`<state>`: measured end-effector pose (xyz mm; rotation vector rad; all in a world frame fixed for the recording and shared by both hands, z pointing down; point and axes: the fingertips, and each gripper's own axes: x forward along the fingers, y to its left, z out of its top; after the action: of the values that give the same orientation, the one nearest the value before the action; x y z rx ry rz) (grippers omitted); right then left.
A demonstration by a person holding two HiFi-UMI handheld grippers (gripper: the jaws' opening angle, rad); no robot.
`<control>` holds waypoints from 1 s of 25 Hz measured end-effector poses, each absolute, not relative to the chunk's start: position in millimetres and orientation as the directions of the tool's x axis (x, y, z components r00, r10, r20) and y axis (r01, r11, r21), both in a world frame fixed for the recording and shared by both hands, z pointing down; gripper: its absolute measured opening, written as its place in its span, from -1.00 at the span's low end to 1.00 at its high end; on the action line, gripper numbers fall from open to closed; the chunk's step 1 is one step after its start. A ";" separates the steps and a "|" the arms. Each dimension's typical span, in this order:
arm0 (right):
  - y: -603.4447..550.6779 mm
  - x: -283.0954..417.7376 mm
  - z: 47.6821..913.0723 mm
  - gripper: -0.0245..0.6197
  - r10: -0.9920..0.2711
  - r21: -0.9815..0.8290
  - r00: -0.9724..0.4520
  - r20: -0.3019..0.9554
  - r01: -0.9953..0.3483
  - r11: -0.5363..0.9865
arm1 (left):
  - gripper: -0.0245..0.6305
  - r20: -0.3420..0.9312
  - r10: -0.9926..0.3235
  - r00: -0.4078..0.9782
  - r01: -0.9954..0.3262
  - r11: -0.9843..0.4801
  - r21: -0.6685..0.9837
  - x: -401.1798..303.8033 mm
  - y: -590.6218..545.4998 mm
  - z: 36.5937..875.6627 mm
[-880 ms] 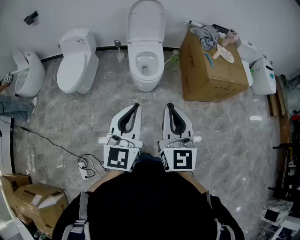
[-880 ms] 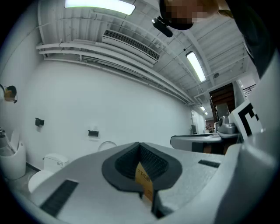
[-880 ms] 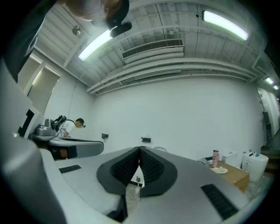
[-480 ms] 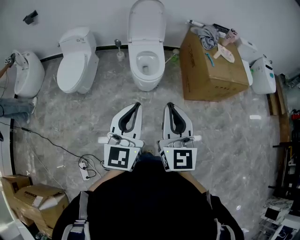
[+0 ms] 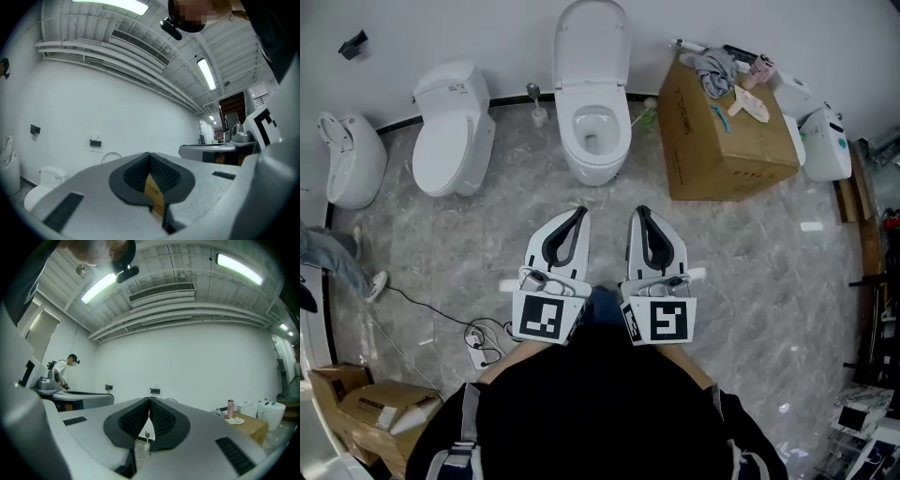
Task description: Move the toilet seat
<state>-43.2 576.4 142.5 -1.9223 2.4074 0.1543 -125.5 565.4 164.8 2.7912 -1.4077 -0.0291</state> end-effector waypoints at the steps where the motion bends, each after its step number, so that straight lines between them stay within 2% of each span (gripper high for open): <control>1: 574.0 -43.0 143.5 -0.86 -0.969 0.041 -0.221 -0.106 -0.975 0.218 | -0.91 -0.012 -0.803 0.596 -0.803 -0.596 0.021 -125.6 562.7 165.6; 13: 494.6 -25.0 151.7 -0.86 -0.969 0.035 -0.229 -0.095 -0.973 0.226 | -0.91 0.015 -0.803 0.595 -0.803 -0.595 0.023 -107.7 485.5 175.4; 22: 402.2 13.6 147.0 -0.86 -0.958 0.046 -0.273 -0.085 -0.962 0.270 | -0.91 -0.044 -0.844 0.534 -0.845 -0.535 0.006 -78.8 391.0 157.3; 25: 374.6 25.0 147.0 -0.86 -0.952 0.059 -0.294 -0.088 -0.955 0.290 | -0.91 -0.014 -0.862 0.506 -0.862 -0.506 -0.002 -70.3 365.0 160.1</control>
<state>25.0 374.6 147.0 -1.8449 2.4939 0.1549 -70.3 365.0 160.1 2.7341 -1.5654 -0.0174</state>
